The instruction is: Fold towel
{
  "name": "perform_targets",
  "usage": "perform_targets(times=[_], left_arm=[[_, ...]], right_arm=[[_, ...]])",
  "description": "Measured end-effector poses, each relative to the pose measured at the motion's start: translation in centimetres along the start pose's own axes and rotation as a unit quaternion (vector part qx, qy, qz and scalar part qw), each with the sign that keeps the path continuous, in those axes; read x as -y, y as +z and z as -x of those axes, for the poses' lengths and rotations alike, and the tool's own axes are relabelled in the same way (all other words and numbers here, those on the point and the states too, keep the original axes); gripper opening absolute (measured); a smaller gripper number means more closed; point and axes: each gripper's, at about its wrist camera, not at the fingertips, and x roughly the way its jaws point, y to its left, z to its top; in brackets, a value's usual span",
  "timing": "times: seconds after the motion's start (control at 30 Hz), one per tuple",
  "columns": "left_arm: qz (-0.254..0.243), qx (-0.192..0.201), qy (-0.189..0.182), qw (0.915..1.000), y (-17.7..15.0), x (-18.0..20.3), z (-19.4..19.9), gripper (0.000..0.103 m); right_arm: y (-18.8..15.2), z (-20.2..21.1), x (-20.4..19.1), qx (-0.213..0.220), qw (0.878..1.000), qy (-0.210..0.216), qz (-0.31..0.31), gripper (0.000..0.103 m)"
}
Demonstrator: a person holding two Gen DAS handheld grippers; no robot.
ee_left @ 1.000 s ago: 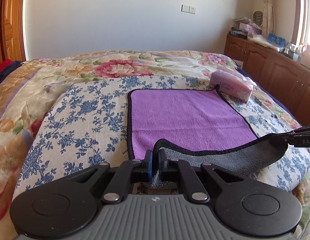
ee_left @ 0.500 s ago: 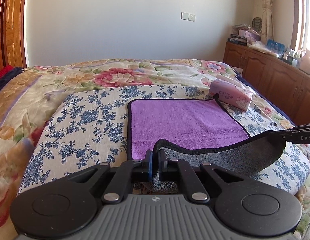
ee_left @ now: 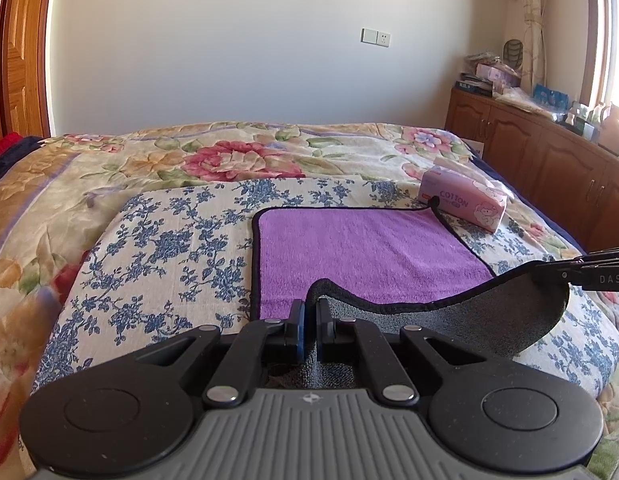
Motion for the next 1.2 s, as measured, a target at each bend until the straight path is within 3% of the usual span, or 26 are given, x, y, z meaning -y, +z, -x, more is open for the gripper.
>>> perform_targets(times=[0.47,1.07,1.2], left_arm=[[0.001,0.020,-0.007,0.9998,1.2,0.0,0.1,0.006],[0.001,0.023,0.000,0.9997,2.5,-0.8,-3.2,0.006],[0.001,0.025,-0.004,0.9997,2.9,-0.7,-3.6,0.006]], right_arm=[[1.2,0.3,-0.4,0.030,0.999,0.005,0.016,0.004],[2.2,-2.5,1.0,0.029,0.999,-0.002,0.030,0.004],[2.4,-2.5,1.1,0.050,0.998,0.001,0.037,0.004]])
